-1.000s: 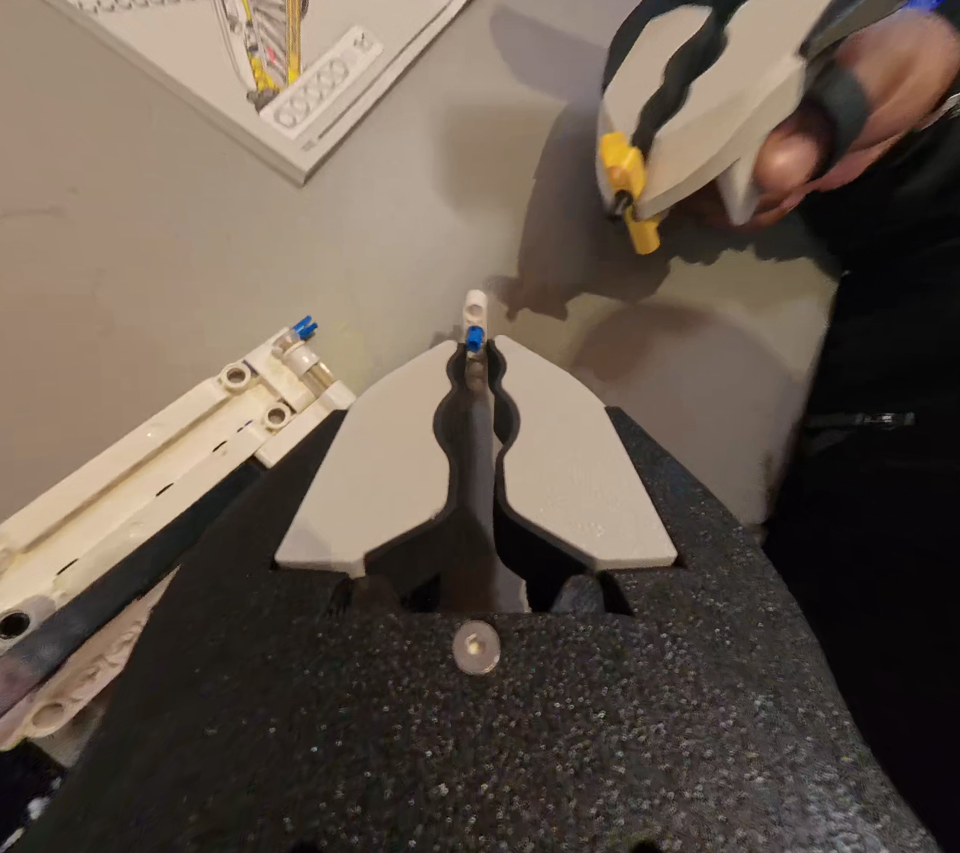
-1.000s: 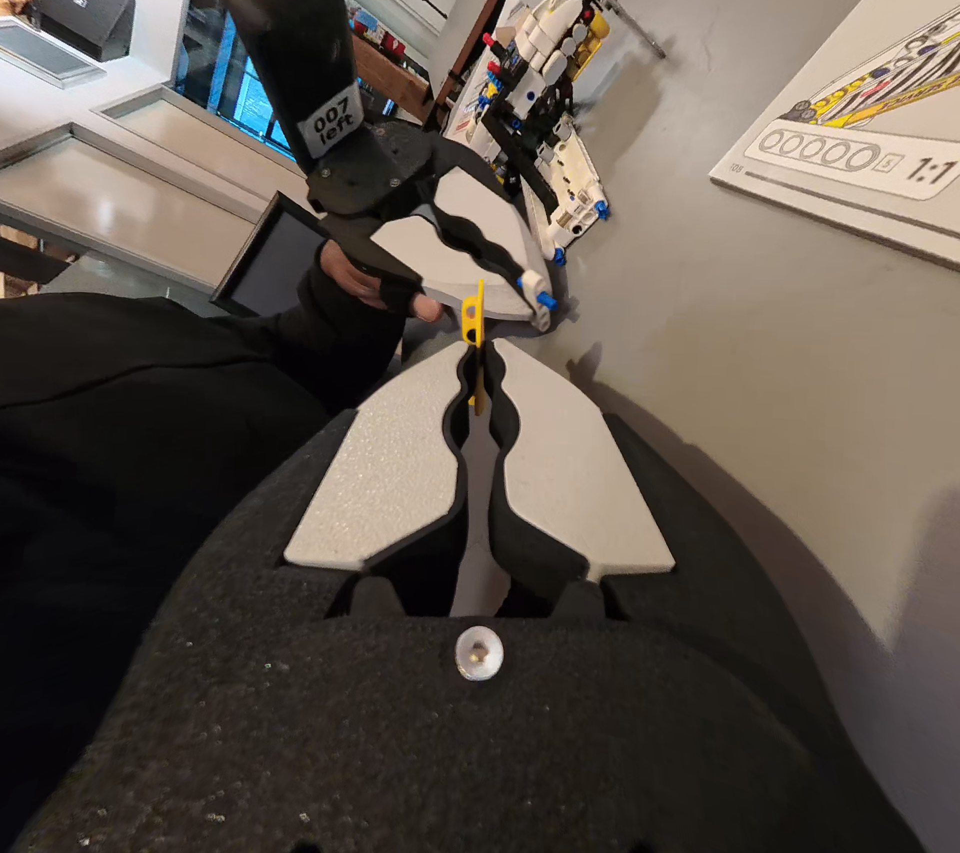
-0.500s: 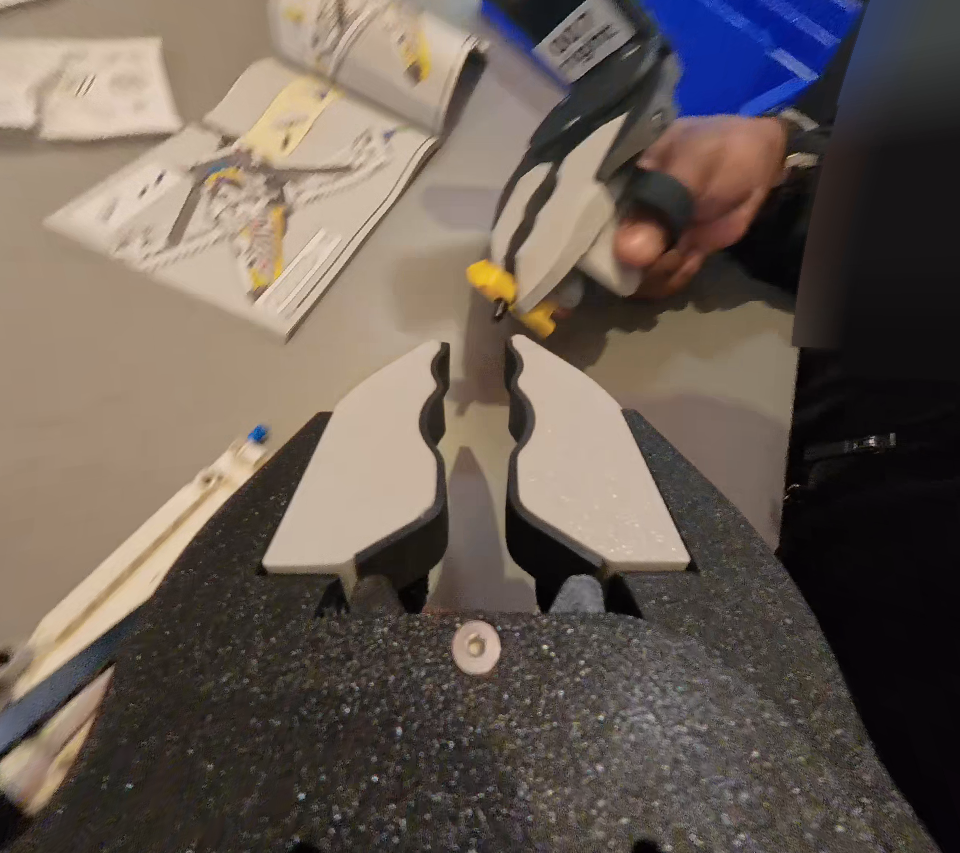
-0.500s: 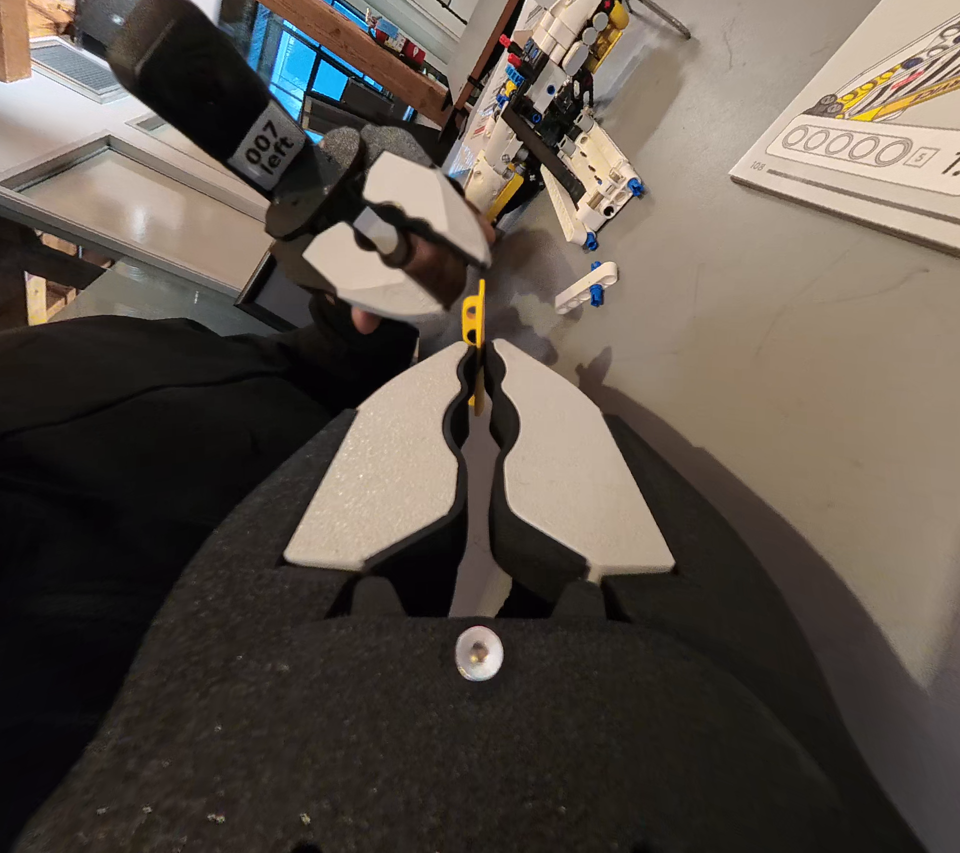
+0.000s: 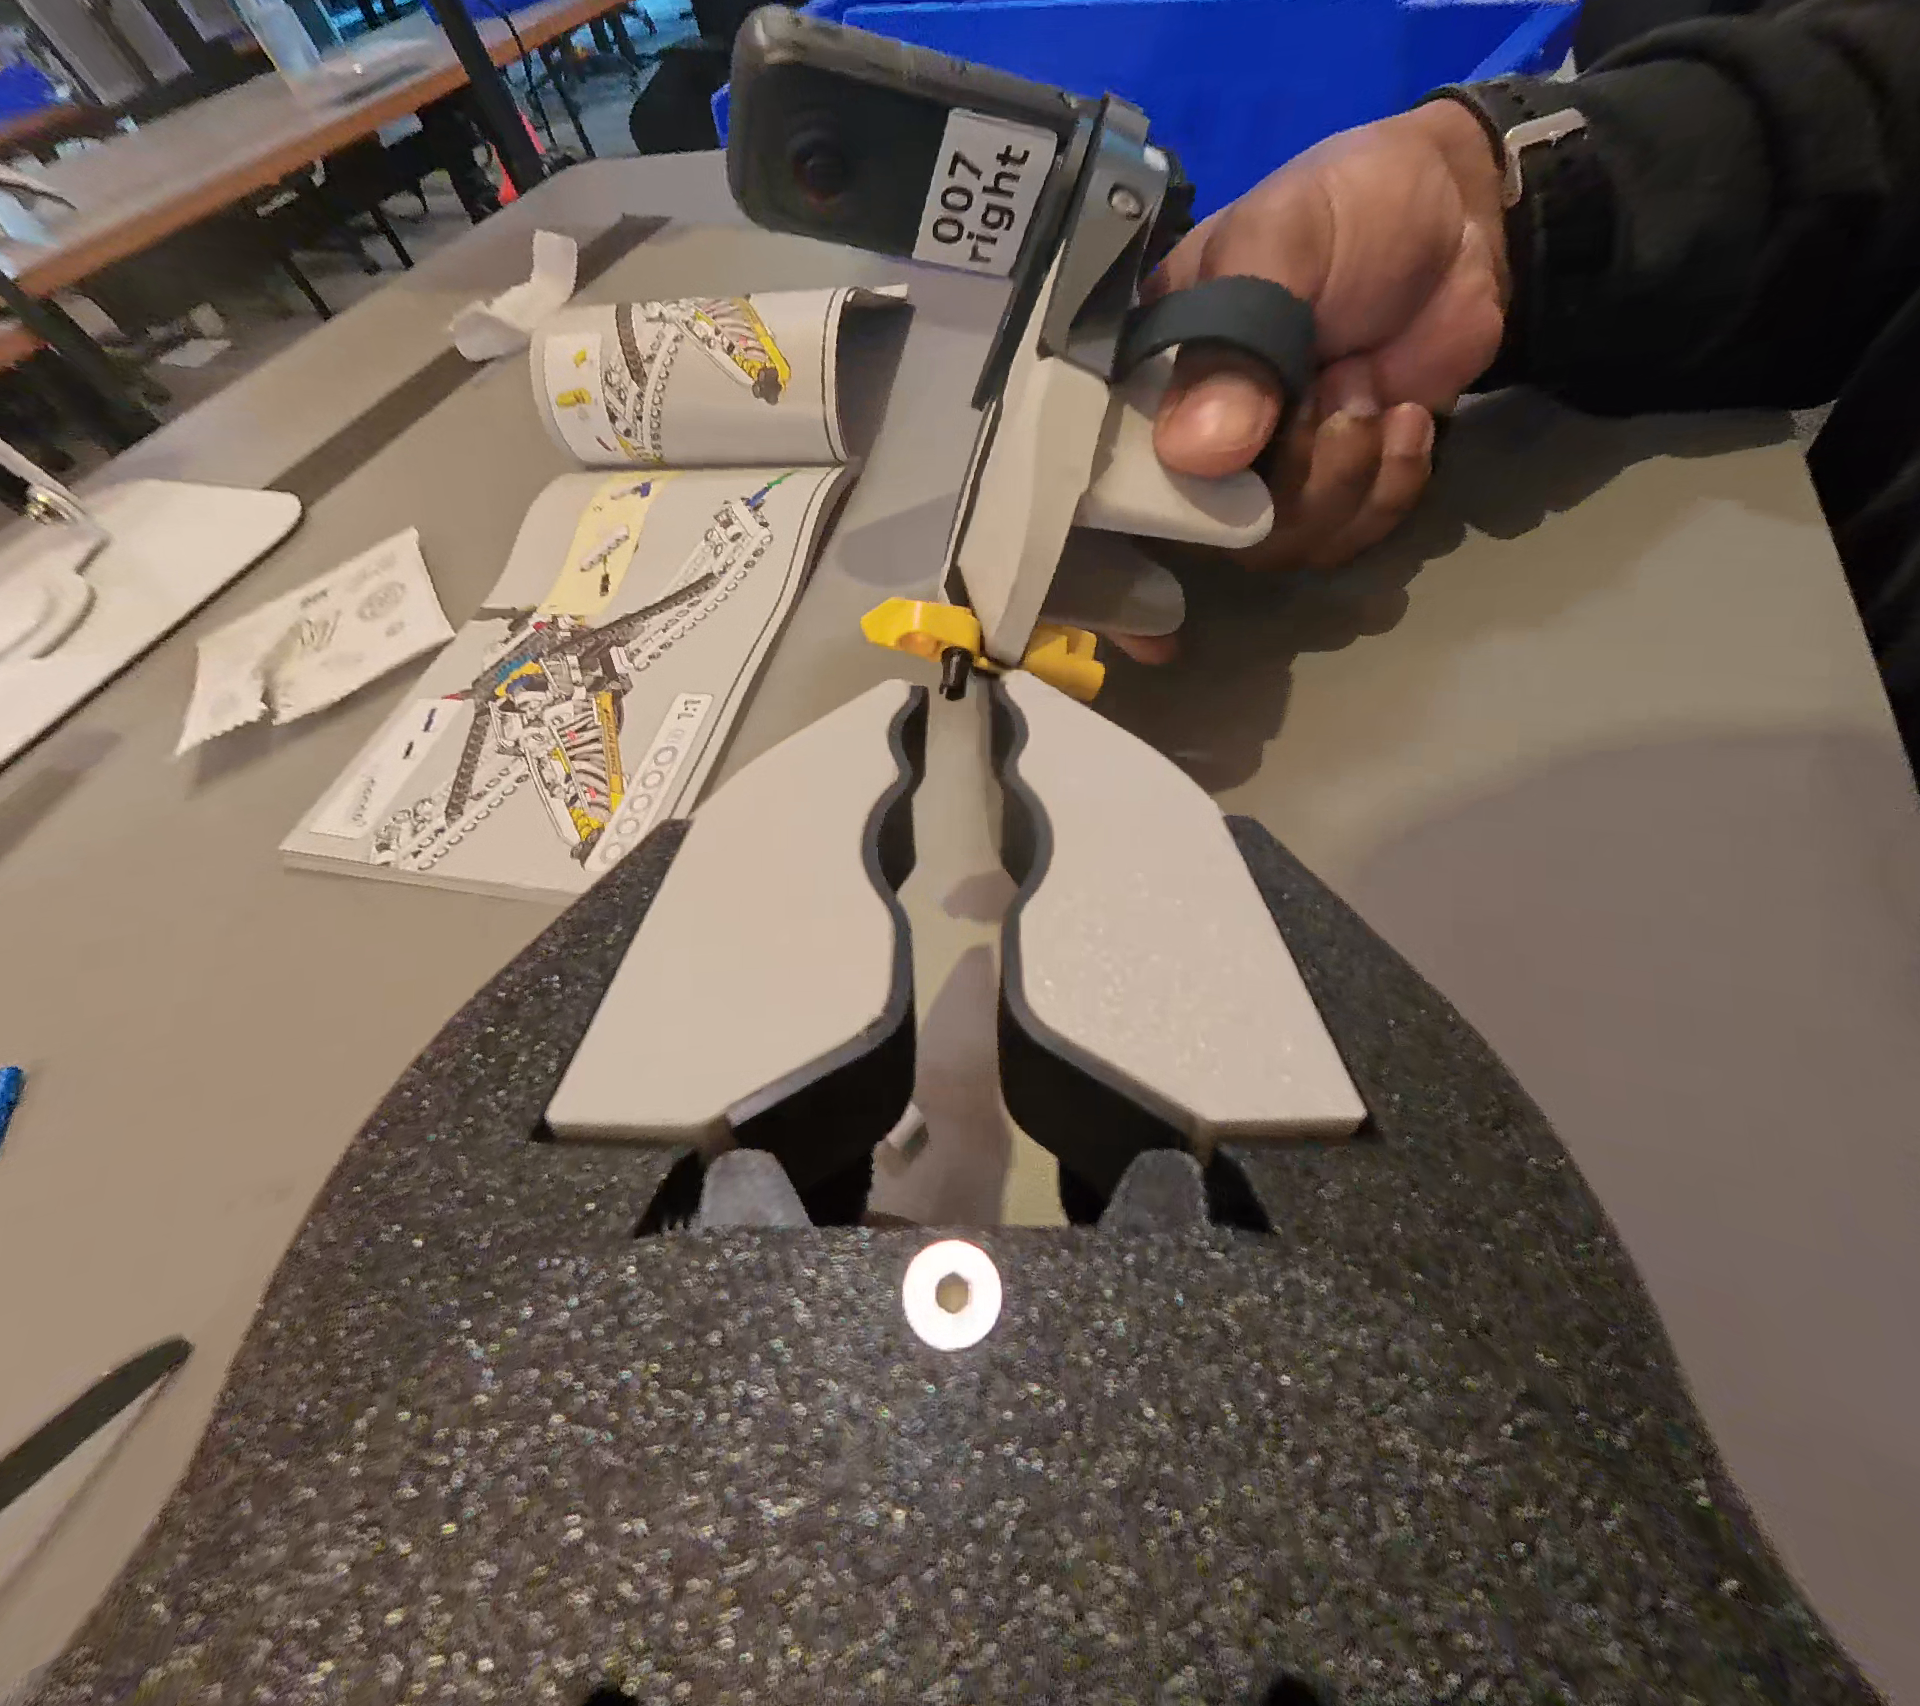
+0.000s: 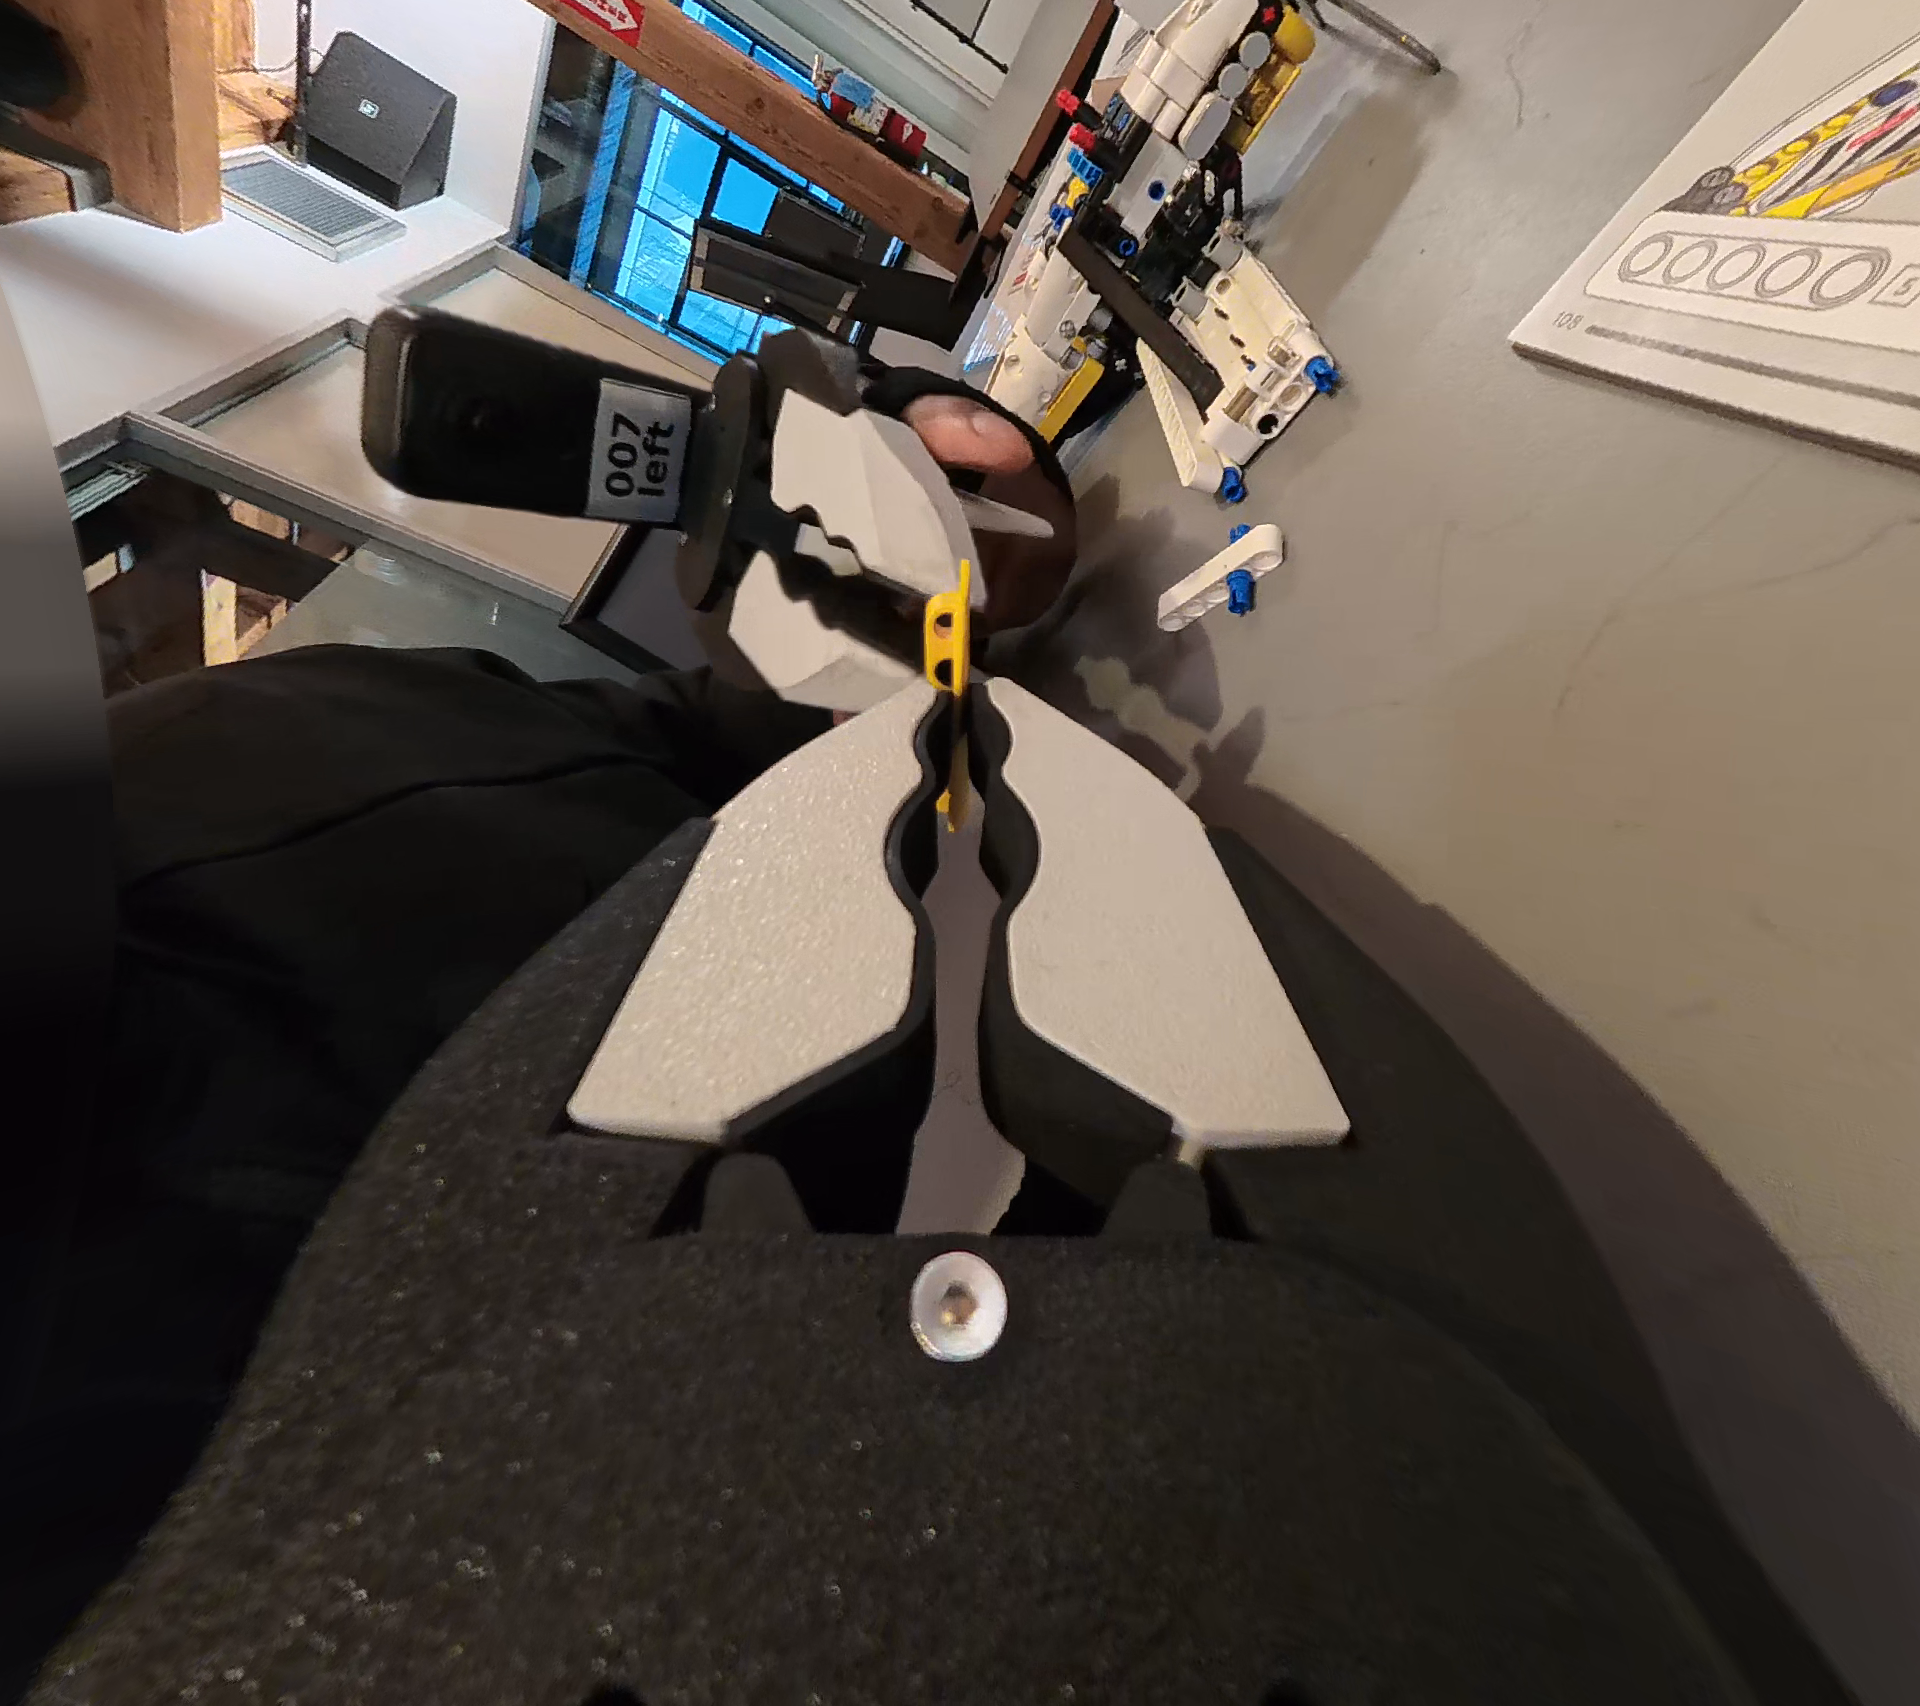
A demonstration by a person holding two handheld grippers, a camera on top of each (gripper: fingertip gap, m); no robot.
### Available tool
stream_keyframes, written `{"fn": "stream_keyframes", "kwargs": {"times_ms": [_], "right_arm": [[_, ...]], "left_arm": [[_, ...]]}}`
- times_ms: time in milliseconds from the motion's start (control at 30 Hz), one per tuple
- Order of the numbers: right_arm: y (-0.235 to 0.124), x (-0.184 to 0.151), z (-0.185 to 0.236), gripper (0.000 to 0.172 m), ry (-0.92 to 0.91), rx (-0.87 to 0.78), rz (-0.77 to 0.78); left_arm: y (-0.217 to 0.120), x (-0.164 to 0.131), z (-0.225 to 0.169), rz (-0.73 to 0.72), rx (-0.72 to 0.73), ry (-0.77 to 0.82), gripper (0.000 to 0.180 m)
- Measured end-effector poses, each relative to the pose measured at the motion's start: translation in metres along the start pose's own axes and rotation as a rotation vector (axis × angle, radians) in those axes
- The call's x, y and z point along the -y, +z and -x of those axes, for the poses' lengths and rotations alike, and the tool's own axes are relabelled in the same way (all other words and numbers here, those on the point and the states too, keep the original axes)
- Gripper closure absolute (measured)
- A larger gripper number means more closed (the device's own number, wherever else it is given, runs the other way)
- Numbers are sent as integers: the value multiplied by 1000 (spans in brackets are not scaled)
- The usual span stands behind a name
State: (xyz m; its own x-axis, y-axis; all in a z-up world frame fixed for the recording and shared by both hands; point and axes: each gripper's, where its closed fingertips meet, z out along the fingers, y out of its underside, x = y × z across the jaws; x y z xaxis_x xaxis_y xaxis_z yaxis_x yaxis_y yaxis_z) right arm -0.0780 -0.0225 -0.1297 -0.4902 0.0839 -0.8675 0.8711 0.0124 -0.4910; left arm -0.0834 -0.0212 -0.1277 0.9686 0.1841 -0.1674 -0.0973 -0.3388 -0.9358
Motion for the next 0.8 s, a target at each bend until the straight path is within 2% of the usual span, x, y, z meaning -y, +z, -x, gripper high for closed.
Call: {"fn": "stream_keyframes", "kwargs": {"times_ms": [67,433,600,800], "right_arm": [[1,-1,0,169,-1,-2,4],[3,-3,2,169,6,20,19],[5,-4,-1,169,-14,-13,26],[5,0,4,169,-30,-17,-39]], "left_arm": [[-1,5,-2,-33,-8,13,168],[2,0,-3,-16,9,109,175],[2,-5,-3,9,-1,90,176],[-2,0,-1,-47,5,23,176]]}}
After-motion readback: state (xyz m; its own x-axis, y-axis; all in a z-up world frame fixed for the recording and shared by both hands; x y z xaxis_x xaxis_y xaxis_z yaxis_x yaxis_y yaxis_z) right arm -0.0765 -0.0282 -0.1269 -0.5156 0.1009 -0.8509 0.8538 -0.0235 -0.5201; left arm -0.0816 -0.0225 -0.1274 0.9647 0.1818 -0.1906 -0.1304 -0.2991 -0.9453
